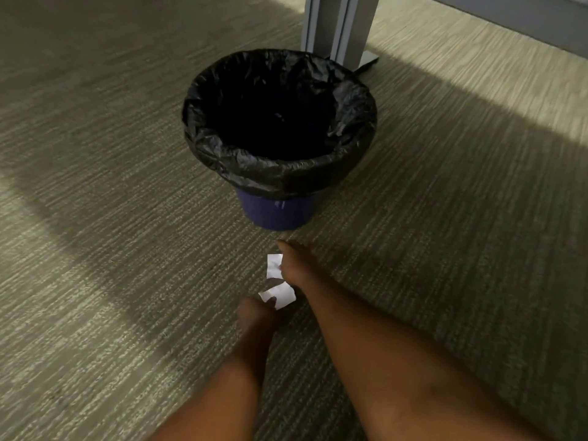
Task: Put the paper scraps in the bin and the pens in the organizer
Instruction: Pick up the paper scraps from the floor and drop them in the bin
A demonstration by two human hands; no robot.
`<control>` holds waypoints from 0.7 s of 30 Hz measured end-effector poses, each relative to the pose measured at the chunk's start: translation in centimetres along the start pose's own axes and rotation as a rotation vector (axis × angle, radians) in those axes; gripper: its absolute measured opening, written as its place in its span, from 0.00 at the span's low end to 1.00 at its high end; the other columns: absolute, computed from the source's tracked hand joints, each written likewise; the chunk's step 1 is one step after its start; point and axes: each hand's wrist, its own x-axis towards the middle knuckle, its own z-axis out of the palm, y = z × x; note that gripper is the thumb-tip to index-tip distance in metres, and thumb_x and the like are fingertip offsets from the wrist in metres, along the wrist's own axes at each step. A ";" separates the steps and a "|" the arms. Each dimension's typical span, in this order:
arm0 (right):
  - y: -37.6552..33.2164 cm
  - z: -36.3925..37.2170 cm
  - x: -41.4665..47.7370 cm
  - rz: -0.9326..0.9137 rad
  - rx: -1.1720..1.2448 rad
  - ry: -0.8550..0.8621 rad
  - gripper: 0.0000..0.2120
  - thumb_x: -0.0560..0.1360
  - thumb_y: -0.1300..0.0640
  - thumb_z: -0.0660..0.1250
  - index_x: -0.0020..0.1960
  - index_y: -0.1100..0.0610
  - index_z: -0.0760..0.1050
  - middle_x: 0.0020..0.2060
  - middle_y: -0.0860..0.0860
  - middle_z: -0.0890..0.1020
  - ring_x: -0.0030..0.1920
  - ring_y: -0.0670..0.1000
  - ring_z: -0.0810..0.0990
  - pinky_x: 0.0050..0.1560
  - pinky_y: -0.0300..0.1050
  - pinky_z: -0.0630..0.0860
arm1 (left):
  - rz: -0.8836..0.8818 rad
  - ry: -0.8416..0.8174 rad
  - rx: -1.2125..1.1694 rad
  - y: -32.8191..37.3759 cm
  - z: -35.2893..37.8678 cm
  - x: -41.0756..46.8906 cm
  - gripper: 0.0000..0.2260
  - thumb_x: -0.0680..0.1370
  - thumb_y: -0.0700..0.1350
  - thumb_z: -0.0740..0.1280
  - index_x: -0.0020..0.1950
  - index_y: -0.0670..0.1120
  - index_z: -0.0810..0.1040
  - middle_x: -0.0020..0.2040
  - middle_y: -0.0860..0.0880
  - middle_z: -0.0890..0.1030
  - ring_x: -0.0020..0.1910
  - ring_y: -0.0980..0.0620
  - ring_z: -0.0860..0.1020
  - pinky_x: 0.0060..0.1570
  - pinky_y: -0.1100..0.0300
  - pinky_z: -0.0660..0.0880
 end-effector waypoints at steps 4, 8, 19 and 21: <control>-0.1 1.1 0.0 -0.019 -0.105 -0.021 0.36 0.75 0.65 0.66 0.77 0.54 0.52 0.75 0.56 0.61 0.75 0.59 0.59 0.73 0.59 0.62 | 0.061 -0.055 -0.001 -0.6 -0.5 0.3 0.14 0.75 0.43 0.68 0.56 0.36 0.78 0.53 0.36 0.82 0.51 0.41 0.81 0.53 0.52 0.78; -0.2 2.0 -0.3 -0.026 -0.065 0.047 0.34 0.75 0.66 0.66 0.76 0.56 0.55 0.74 0.57 0.63 0.74 0.58 0.61 0.71 0.57 0.64 | 0.047 -0.064 0.006 -1.3 -1.2 0.3 0.12 0.75 0.44 0.68 0.54 0.38 0.79 0.51 0.38 0.83 0.49 0.41 0.81 0.49 0.55 0.77; -0.1 3.4 -3.2 0.108 0.174 0.072 0.28 0.76 0.65 0.65 0.73 0.56 0.62 0.72 0.57 0.65 0.71 0.56 0.66 0.70 0.52 0.68 | 0.078 -0.066 0.061 -0.7 -3.5 -2.0 0.12 0.74 0.42 0.68 0.54 0.37 0.79 0.52 0.38 0.82 0.51 0.41 0.81 0.52 0.51 0.78; -0.4 2.8 -3.0 0.106 0.139 0.108 0.33 0.74 0.63 0.68 0.75 0.55 0.57 0.74 0.57 0.61 0.73 0.57 0.63 0.70 0.53 0.67 | 0.083 -0.042 0.088 -0.3 -4.0 -2.1 0.11 0.75 0.41 0.67 0.54 0.37 0.78 0.53 0.37 0.81 0.52 0.41 0.80 0.53 0.51 0.78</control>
